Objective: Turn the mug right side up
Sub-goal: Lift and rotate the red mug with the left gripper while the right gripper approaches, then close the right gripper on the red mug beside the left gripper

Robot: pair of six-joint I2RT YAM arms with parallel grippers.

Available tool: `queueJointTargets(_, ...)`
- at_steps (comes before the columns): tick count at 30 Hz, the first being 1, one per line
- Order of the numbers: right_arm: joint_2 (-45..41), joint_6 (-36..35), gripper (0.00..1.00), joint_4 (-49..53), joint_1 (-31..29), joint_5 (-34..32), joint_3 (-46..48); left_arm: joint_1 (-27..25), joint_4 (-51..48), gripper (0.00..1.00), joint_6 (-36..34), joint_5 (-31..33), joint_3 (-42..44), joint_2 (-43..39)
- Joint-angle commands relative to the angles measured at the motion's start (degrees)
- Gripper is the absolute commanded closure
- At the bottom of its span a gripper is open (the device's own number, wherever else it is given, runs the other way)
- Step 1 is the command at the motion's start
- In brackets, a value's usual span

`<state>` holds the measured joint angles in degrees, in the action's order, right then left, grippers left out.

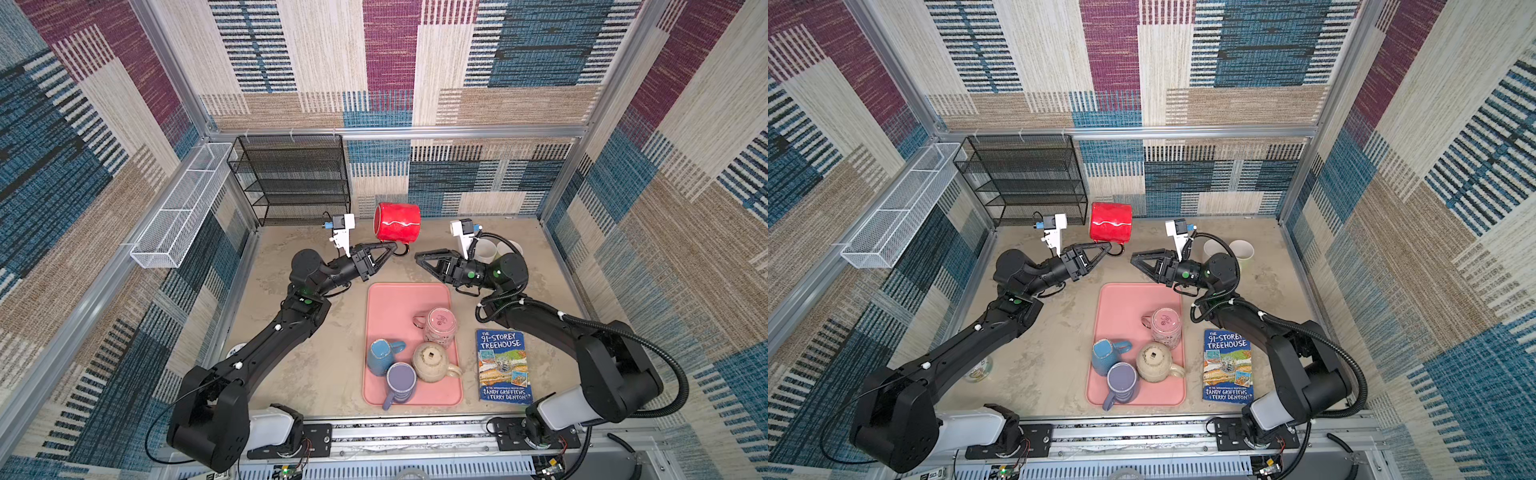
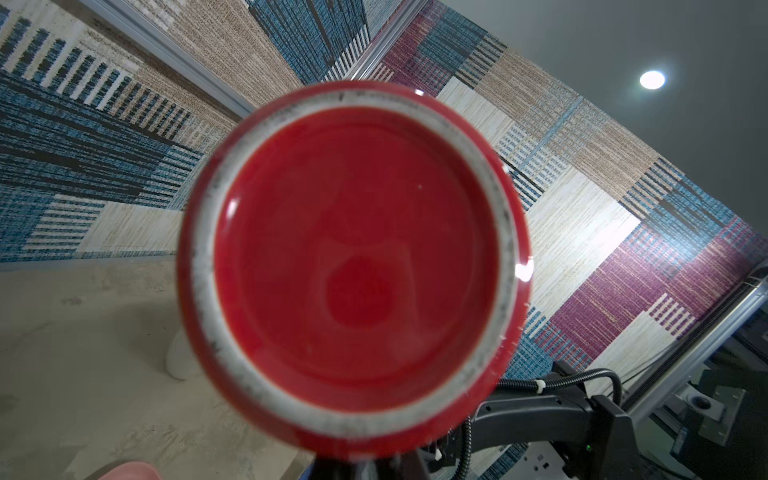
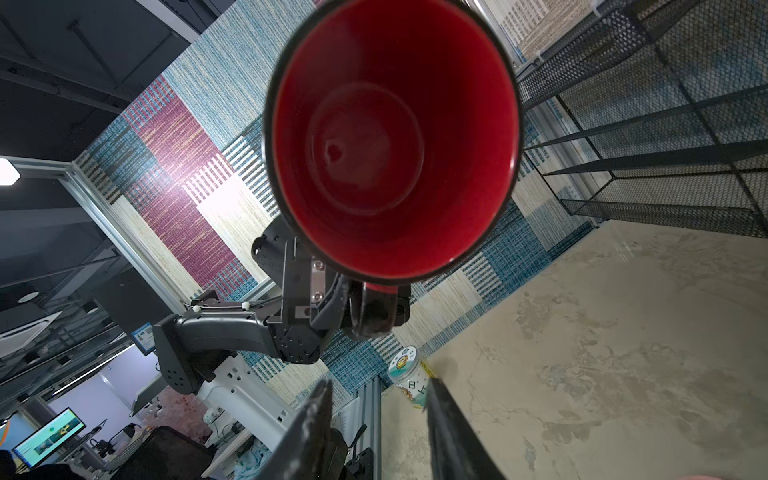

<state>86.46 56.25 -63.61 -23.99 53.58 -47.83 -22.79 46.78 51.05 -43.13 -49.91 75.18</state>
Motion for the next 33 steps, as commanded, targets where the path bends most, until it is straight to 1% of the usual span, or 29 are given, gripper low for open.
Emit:
queueJointTargets(1,1.78,4.48,0.57,-6.17,-0.1,1.23,-1.35,-0.11,7.49,1.0,0.7,-0.85,0.16,0.22)
queueJointTargets(6,4.79,7.69,0.56,-10.13,-0.55,1.45,-3.24,-0.24,10.09,1.0,2.08,-1.15,0.21,1.44)
queueJointTargets(17,8.0,8.75,0.58,-10.98,-2.64,0.96,-7.38,-0.4,11.89,1.0,1.89,-1.51,0.65,4.31)
queueJointTargets(21,8.63,9.13,0.61,-11.58,-2.73,0.32,-8.06,-0.59,13.23,1.0,2.61,-1.63,0.87,5.28)
queueJointTargets(24,9.31,10.13,0.63,-13.08,-2.73,0.12,-8.28,-0.77,12.79,1.0,1.79,-1.88,1.1,5.67)
queueJointTargets(33,10.49,11.61,0.75,-15.57,-2.73,-0.29,-8.76,-1.09,15.08,1.0,2.39,-1.49,3.32,8.02)
